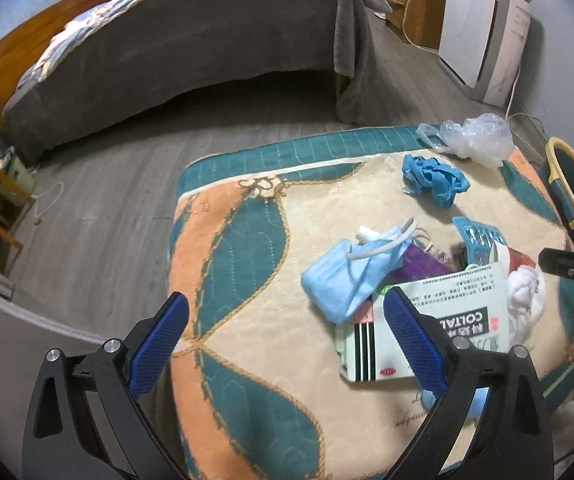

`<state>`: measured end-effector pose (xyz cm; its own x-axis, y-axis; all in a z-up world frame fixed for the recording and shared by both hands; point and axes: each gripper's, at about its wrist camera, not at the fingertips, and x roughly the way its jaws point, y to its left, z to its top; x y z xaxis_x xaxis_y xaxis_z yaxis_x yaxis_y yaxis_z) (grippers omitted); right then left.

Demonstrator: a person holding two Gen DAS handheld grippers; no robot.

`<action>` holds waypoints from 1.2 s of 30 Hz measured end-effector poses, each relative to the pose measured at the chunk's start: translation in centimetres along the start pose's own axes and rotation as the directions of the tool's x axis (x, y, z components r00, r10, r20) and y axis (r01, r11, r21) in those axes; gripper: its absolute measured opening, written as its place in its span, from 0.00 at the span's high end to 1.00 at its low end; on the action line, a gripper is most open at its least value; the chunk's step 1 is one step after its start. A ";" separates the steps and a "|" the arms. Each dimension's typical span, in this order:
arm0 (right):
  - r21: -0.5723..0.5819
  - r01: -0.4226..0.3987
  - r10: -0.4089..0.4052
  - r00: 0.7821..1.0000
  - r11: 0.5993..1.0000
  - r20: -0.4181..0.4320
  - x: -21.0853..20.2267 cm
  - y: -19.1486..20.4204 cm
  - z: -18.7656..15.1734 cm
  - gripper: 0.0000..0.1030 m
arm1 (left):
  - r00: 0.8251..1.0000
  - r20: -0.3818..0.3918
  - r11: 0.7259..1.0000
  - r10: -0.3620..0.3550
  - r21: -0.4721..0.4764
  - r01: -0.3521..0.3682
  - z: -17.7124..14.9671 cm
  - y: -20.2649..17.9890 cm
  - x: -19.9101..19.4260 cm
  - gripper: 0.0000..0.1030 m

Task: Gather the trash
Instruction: 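Move both tools back over the trash on the rug, then grasp the blue face mask with the left tool while the right grasps a tissue, then carry the tissue in the right tool over the bin and lower it inside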

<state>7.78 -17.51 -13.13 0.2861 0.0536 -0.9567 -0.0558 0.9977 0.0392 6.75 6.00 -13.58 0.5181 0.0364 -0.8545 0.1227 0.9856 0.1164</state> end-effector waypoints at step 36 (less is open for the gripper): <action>-0.142 -0.168 0.176 0.983 0.975 0.047 -4.3 2.1 0.3 0.87 | 0.987 0.083 0.990 -0.138 0.013 0.138 -0.3 -1.6 -4.5 0.82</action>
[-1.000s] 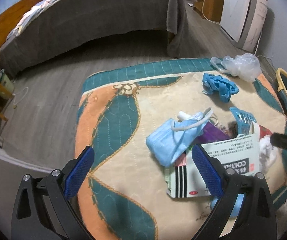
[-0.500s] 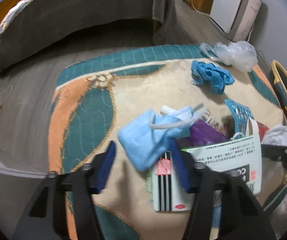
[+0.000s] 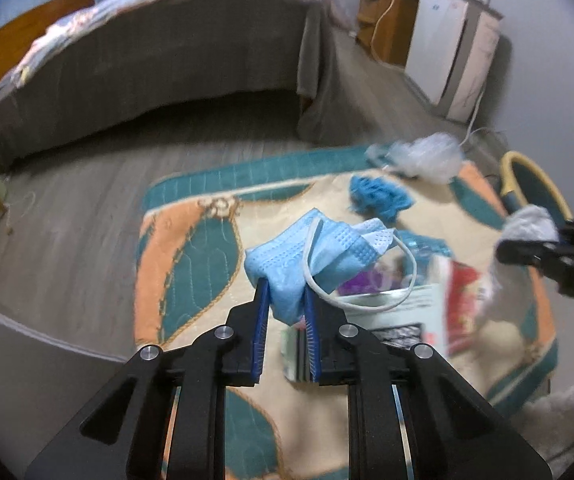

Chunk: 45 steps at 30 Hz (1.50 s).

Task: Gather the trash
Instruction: 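Carry the tissue in the right tool over the bin and lower it inside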

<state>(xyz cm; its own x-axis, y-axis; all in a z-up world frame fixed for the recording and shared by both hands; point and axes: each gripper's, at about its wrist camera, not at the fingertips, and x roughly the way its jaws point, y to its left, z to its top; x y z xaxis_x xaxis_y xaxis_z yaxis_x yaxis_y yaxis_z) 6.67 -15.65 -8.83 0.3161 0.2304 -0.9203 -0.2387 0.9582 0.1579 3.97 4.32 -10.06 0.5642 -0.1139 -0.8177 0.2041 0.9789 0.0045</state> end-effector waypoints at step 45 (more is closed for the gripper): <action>0.309 0.149 -0.214 0.958 0.940 0.190 -12.0 -21.9 -3.7 0.87 | 0.957 0.066 0.885 -0.282 0.402 0.233 9.4 -26.3 -7.9 0.82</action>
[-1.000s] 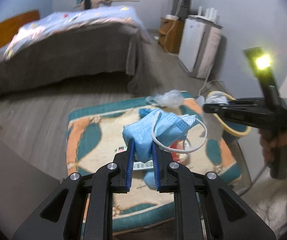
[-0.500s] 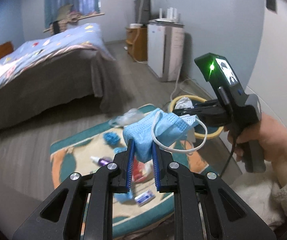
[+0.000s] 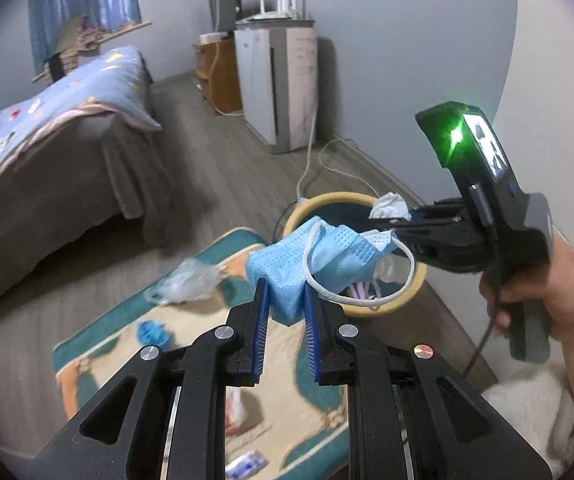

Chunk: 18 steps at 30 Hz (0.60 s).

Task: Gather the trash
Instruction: 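Carry the tissue in the right tool over the bin and lower it inside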

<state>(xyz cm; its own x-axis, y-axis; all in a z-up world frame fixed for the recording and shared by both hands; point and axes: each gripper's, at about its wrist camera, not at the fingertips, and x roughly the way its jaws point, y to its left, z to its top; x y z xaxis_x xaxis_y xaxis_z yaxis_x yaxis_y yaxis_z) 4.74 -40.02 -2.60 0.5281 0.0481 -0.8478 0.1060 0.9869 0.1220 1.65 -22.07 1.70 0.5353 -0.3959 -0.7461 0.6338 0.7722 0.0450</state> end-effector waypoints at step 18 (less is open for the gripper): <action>0.090 0.073 -0.064 0.993 0.993 -0.102 6.5 -5.3 0.2 0.87 | 0.991 -0.101 0.996 -0.090 -0.015 0.089 0.8 0.6 11.5 0.82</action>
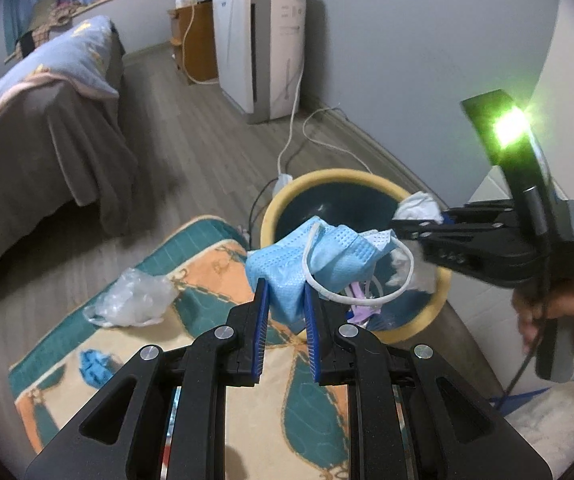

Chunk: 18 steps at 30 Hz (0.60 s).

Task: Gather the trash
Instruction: 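Carry the tissue in the right tool over the bin and lower it inside, then open the right tool dropping the tissue while the left drops the blue mask into the bin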

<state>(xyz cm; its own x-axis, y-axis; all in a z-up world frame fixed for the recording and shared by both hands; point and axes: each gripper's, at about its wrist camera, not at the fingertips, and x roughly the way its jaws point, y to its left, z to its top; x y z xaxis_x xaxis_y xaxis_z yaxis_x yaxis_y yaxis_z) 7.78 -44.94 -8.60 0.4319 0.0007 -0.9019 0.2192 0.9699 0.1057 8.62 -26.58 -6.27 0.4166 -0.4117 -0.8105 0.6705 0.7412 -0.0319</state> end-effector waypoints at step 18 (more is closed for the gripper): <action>0.110 0.079 -0.080 0.997 0.991 0.001 1.3 -3.7 0.1 0.85 | 0.998 0.038 0.997 -0.047 0.061 0.044 0.0 -2.6 6.7 0.75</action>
<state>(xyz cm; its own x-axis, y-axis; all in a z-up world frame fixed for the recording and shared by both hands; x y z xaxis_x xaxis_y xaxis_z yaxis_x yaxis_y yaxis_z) 7.58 -48.57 -10.14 0.4142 -0.0771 -0.9069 0.3476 0.9343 0.0793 9.71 -31.25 -11.57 0.4079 -0.4658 -0.7853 0.7242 0.6888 -0.0324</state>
